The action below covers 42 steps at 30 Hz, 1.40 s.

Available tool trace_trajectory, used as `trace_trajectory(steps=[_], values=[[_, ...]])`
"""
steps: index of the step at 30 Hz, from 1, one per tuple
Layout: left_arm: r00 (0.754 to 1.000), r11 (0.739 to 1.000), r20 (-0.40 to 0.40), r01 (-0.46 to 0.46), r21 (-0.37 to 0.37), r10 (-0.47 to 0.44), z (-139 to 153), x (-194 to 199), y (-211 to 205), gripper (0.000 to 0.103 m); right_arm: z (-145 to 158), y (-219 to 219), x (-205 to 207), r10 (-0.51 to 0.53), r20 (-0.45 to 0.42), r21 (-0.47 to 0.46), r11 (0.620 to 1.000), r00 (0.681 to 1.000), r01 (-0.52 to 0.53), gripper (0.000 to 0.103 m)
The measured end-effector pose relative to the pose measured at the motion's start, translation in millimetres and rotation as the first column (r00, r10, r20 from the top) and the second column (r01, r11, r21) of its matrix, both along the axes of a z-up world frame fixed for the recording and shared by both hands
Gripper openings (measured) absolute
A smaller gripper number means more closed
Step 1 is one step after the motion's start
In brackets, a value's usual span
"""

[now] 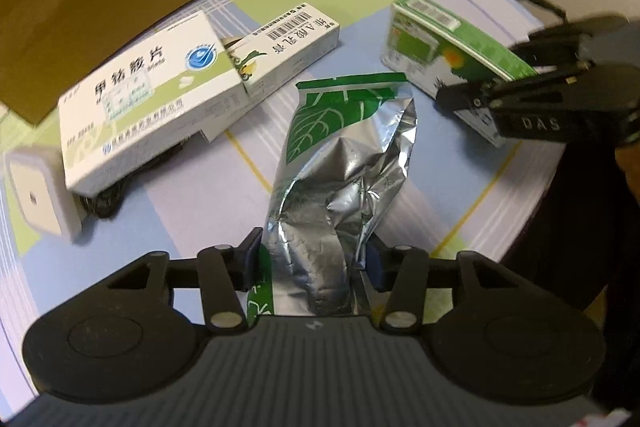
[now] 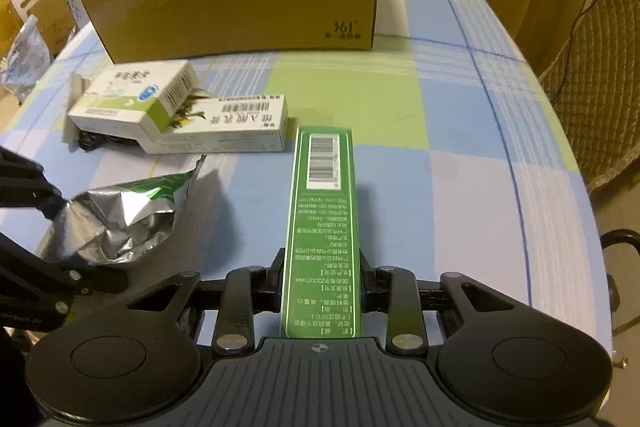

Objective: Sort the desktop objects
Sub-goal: 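Close left tool on silver-green foil bag while right tool holds green box, then carry foil bag with left tool while right tool carries green box over cardboard box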

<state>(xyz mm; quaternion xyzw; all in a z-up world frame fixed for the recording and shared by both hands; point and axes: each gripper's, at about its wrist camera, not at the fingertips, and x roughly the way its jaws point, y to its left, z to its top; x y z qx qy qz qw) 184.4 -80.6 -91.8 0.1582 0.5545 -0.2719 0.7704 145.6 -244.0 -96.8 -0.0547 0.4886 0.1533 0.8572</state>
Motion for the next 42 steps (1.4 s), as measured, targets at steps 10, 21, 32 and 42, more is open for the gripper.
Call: trace_trajectory(steps=[10,21,32,42], values=[[0.991,0.989,0.012,-0.133,-0.065,0.134,33,-19,14,0.044,32,-1,-23,-0.035,0.052,0.050,0.998,0.998,0.032,0.028],[0.977,0.977,0.070,-0.193,-0.091,0.199,86,-10,19,0.044,76,11,-29,-0.023,0.136,0.082,0.997,0.990,0.012,0.028],[0.962,0.970,0.144,-0.220,-0.102,0.233,133,-9,26,0.044,112,29,-33,0.001,0.218,0.096,0.995,0.976,-0.023,0.028],[0.952,0.964,0.164,-0.242,-0.108,0.258,146,-11,36,0.044,123,40,-37,0.022,0.247,0.104,0.993,0.969,-0.049,0.028]])
